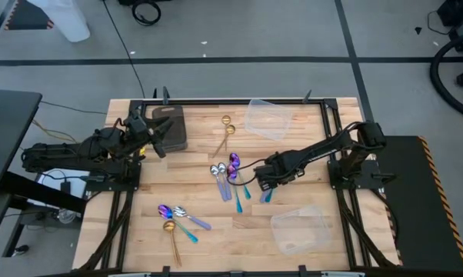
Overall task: Sort silverware by color (type)
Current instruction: Put the blue spoon into the top transparent bin
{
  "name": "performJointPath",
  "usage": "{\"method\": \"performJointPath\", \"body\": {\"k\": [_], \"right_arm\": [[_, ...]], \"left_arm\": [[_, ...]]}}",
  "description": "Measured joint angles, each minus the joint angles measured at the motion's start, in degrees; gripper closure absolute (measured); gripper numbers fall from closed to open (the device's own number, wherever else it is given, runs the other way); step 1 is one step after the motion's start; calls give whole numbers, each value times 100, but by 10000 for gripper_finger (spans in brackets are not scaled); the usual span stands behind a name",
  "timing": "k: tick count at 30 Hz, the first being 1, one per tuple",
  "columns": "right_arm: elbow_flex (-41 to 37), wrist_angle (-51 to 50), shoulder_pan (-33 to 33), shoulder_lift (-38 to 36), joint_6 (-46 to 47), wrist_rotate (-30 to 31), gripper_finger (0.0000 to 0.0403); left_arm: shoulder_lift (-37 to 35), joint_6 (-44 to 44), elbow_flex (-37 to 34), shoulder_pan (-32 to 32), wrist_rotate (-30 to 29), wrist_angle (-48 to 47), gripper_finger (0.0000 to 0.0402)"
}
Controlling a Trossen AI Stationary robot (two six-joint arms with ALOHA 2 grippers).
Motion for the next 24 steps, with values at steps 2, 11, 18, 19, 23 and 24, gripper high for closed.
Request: {"method": "performJointPath", "body": {"k": [2, 11, 18, 19, 23, 24], "right_arm": [[-99, -12, -28, -3, 150, 96, 218], [-190, -139, -60, -16, 215, 29, 222], [-453, 257, -83, -46, 96, -249, 282], [-453, 277, -84, -45, 77, -262, 295], [-464, 314, -110, -68, 4, -328, 342], [-468, 313, -125, -85, -17, -359, 353]], "left_arm": [[0, 19, 0, 0, 0, 31, 285], [0, 23, 0, 2, -2, 86, 285], [0, 112, 0, 2, -1, 49, 285], [0, 176, 0, 1, -2, 15, 285], [-4, 272, -2, 0, -4, -77, 285], [-4, 275, -2, 0, -4, -89, 285]]}}
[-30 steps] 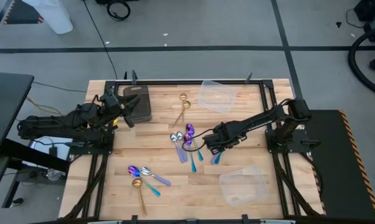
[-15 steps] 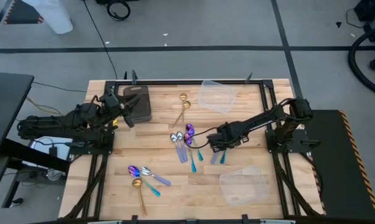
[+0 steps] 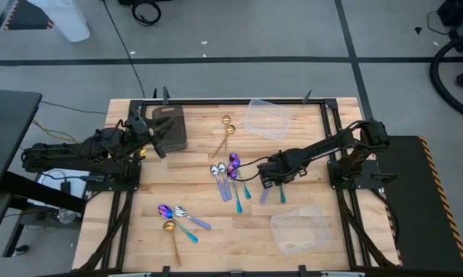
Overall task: Sort silverware by color (type)
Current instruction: Put the blue spoon into the top transparent bin
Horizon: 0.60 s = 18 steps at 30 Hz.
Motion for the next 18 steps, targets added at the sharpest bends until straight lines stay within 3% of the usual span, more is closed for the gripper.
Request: {"method": "performJointPath", "body": {"k": [5, 18], "right_arm": [[-18, -74, -30, -94, -164, -62, 385], [-53, -459, -72, -764, -177, 258, 385]], "left_arm": [[0, 0, 0, 2, 2, -1, 285], [0, 4, 0, 0, 2, -58, 285]]}}
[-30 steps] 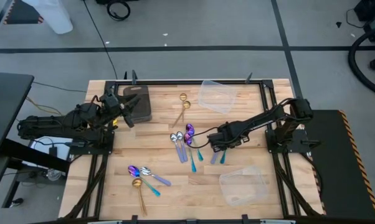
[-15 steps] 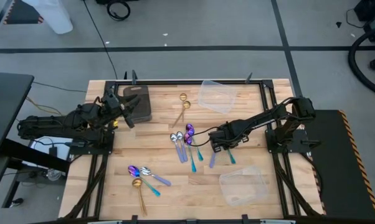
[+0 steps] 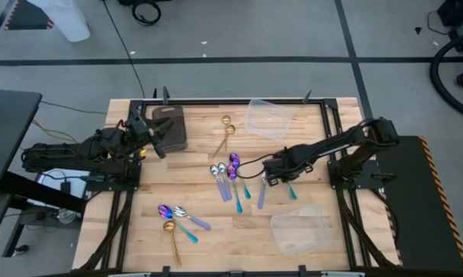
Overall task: Sort silverware by color (type)
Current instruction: Put the blue spoon into the top transparent bin
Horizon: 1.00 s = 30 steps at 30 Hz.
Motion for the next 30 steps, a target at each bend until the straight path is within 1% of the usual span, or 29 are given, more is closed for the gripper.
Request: {"method": "performJointPath", "body": {"k": [5, 10, 16, 20, 25, 27, 30], "right_arm": [[59, -43, -69, -152, -268, 9, 385], [484, -191, -260, -143, -971, 192, 385], [1159, -334, -609, -119, -2209, 874, 384], [1595, -208, -748, -121, -3200, 1761, 384], [2005, 206, -904, -121, -4642, 2640, 384], [2099, 411, -1020, -124, -5171, 2853, 384], [2177, 768, -1238, -124, -5916, 2917, 384]], "left_arm": [[0, -2, 0, 1, 0, 4, 285], [44, 0, 0, 9, -9, 73, 285], [120, 7, -2, 42, -17, 408, 285], [272, 5, -2, 213, -17, 642, 285], [549, -6, -2, 489, -25, 745, 285], [683, -4, -2, 568, -23, 738, 285], [857, -2, -2, 671, -24, 748, 285]]}}
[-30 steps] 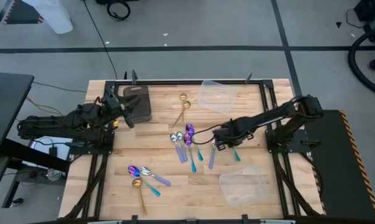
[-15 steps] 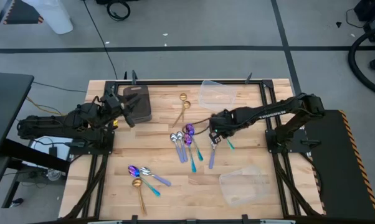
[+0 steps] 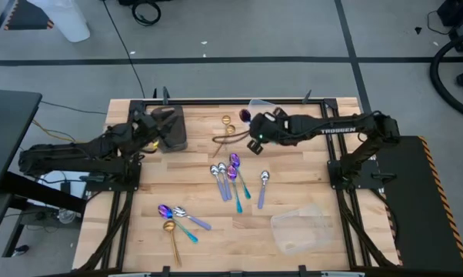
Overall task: Sort silverware by color (type)
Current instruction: Put the blue spoon into the top transparent bin
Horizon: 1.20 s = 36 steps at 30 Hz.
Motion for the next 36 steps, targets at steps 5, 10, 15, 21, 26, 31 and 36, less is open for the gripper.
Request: {"method": "performJointPath", "body": {"k": [5, 10, 15, 21, 26, 31, 36], "right_arm": [[2, 318, -407, 0, -962, -4, 384], [2, 316, -780, 0, -1331, 35, 384], [2, 325, -1072, 0, -1393, -86, 384], [2, 367, -1438, 0, -1686, -500, 384], [2, 414, -1833, 0, -1989, -739, 384], [-22, 443, -2251, 209, -1948, -1194, 384], [-22, 509, -2413, 631, -1773, -1473, 381]], "left_arm": [[181, 0, 0, 155, 2, 45, 285], [236, 30, 0, 316, 4, 274, 285], [236, 426, 0, 483, 4, 592, 285], [236, 768, 0, 773, 240, 1139, 285], [236, 789, 0, 1043, 668, 1473, 285], [236, 803, 0, 1304, 940, 1641, 285], [236, 807, 0, 1470, 968, 1652, 285]]}}
